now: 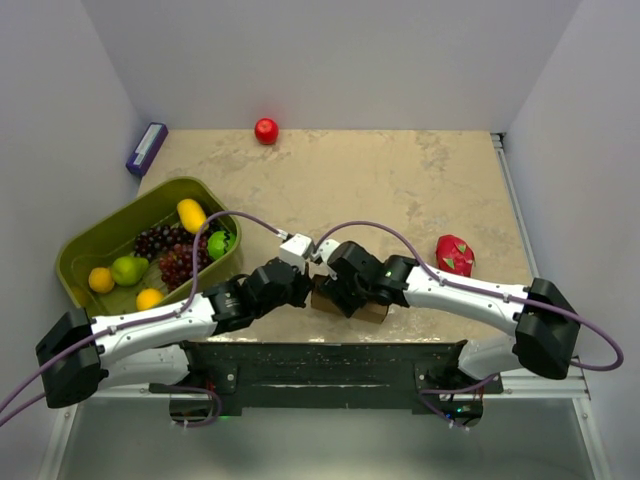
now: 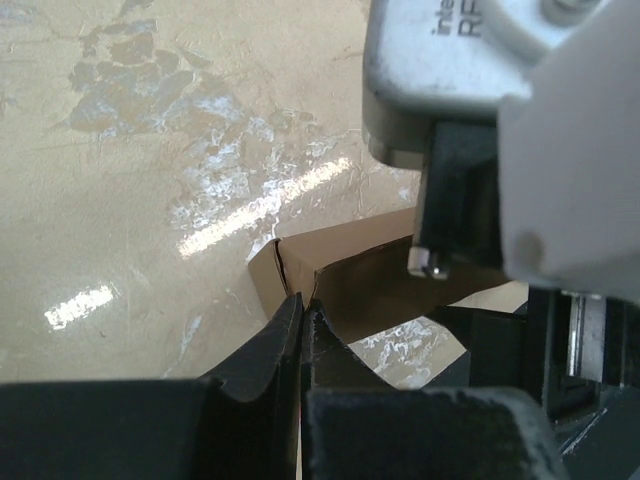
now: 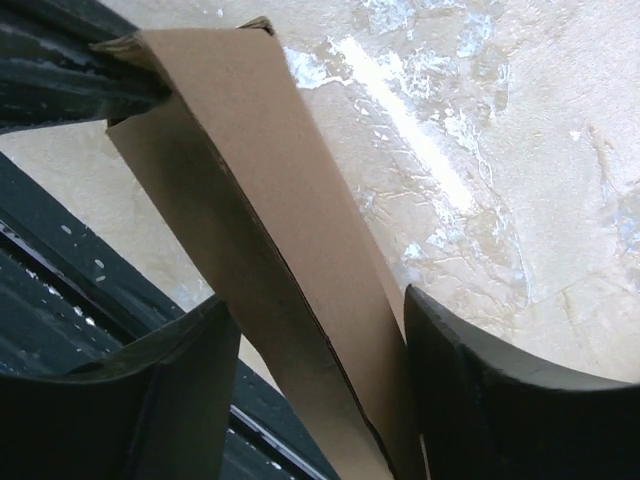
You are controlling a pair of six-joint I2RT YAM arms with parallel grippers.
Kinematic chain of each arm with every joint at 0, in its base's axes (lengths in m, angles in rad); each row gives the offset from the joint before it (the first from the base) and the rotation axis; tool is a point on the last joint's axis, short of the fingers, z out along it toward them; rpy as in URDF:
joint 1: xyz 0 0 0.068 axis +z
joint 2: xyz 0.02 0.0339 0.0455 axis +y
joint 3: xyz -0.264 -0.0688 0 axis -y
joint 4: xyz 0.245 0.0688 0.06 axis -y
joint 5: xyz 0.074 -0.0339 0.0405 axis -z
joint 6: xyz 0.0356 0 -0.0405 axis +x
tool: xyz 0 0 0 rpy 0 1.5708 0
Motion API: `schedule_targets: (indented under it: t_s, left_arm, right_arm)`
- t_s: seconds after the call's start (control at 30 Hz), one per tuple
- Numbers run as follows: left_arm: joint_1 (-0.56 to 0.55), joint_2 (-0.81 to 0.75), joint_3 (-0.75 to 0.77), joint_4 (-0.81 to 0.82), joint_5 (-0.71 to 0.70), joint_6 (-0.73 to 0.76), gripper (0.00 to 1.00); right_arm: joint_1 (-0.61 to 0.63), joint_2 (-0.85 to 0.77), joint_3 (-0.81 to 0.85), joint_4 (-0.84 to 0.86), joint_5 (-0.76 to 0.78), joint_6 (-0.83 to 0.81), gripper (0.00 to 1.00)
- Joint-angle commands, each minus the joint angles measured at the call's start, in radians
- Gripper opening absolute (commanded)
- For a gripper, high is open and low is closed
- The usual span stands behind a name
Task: Fold the paper box
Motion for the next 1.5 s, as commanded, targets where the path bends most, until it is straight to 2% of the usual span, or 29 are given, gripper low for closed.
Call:
schedule_targets:
  t_s: [0.0,0.1,0.13,0.17,0.27,0.57,0.67,0.83,1.0,1.2,1.47]
  left_arm:
    - [-0.017,0.024,-0.003,0.014,0.065,-0.031,0.0]
    - [-0.017,0.046,-0.006,0.005,0.062,-0.039,0.0]
    - [-0.017,0.046,-0.008,0.005,0.057,-0.039,0.0]
    - [-0.017,0.046,-0.006,0.005,0.056,-0.04,0.0]
    - [-0.017,0.038,0.0,-0.004,0.041,-0.042,0.0]
    - [-0.017,0.05,0.054,-0.084,-0.01,-0.042,0.0]
    - [-0.017,0.05,0.067,-0.093,-0.018,-0.039,0.0]
    - [-0.019,0.058,0.087,-0.117,-0.025,-0.039,0.0]
    - [-0.019,0.07,0.101,-0.125,-0.028,-0.037,0.0]
    - [-0.025,0.086,0.112,-0.128,-0.033,-0.039,0.0]
    - [-0.036,0.109,0.13,-0.141,-0.039,-0.042,0.0]
  right_arm:
    - [-0.009,-0.019,0.03,0.073,0.07,0.013,0.59]
    - [-0.009,-0.015,0.03,0.071,0.085,0.015,0.64]
    - [-0.009,-0.017,0.032,0.07,0.087,0.026,0.68]
    - [-0.008,-0.023,0.03,0.067,0.09,0.033,0.77]
    - [-0.009,-0.057,0.032,0.047,0.095,0.082,0.84]
    - [-0.009,-0.239,0.047,-0.064,0.142,0.338,0.92]
    - [-0.009,-0.29,0.044,-0.137,0.176,0.418,0.92]
    - [-0.009,-0.382,0.073,-0.35,0.223,0.601,0.92]
    - [-0.009,-0.485,0.055,-0.471,0.116,0.719,0.87]
    - [-0.008,-0.545,-0.011,-0.509,0.026,0.783,0.79]
    - [-0.008,-0.505,-0.049,-0.516,0.102,0.84,0.73]
